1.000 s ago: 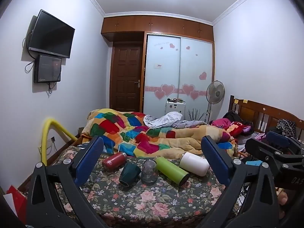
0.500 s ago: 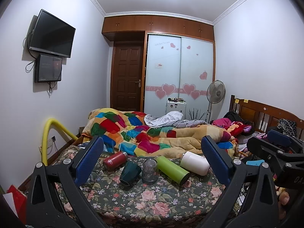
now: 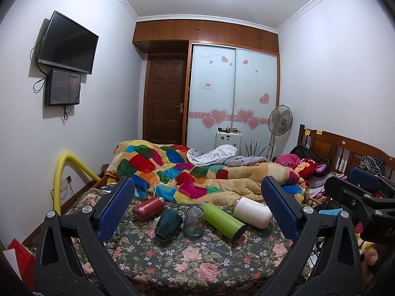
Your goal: Flip cup upright
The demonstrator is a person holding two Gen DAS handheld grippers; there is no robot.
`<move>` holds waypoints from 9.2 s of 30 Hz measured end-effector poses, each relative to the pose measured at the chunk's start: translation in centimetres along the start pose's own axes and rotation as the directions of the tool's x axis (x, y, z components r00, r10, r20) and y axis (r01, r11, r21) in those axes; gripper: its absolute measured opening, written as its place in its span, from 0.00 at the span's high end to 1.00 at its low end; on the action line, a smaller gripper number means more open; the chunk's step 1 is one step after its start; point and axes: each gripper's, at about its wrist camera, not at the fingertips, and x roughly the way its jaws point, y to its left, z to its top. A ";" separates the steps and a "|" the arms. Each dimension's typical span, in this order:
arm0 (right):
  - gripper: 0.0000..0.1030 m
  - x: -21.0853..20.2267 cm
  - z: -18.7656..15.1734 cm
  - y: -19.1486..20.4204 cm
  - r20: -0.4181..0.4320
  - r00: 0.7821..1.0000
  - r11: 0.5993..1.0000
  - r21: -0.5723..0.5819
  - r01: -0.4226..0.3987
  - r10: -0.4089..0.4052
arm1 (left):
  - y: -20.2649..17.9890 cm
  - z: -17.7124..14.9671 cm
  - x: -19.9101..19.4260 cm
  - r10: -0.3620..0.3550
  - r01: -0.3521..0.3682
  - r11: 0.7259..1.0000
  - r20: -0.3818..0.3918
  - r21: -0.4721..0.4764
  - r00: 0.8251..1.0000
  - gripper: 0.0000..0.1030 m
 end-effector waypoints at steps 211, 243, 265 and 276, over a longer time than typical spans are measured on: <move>0.29 27.5 -16.7 0.0 -0.776 0.626 0.996 0.091 -0.010 0.077 | 7.6 -17.3 18.9 0.098 -0.059 0.994 -0.536 0.090 0.839 0.13; 0.32 26.4 -14.0 2.3 -0.683 0.729 0.997 -0.011 -0.075 0.047 | 7.3 -16.6 19.1 0.094 -0.060 0.995 -0.528 0.082 0.844 0.13; 0.32 21.6 -13.4 1.9 -0.686 0.725 0.993 -0.045 -0.111 0.050 | 5.1 -14.1 16.1 0.056 -0.020 0.997 -0.485 0.079 0.873 0.13; 0.31 10.1 -3.7 -0.2 -0.364 0.931 0.998 -0.049 -0.038 0.018 | 2.1 -5.9 8.7 0.002 0.015 0.998 -0.258 0.064 0.966 0.13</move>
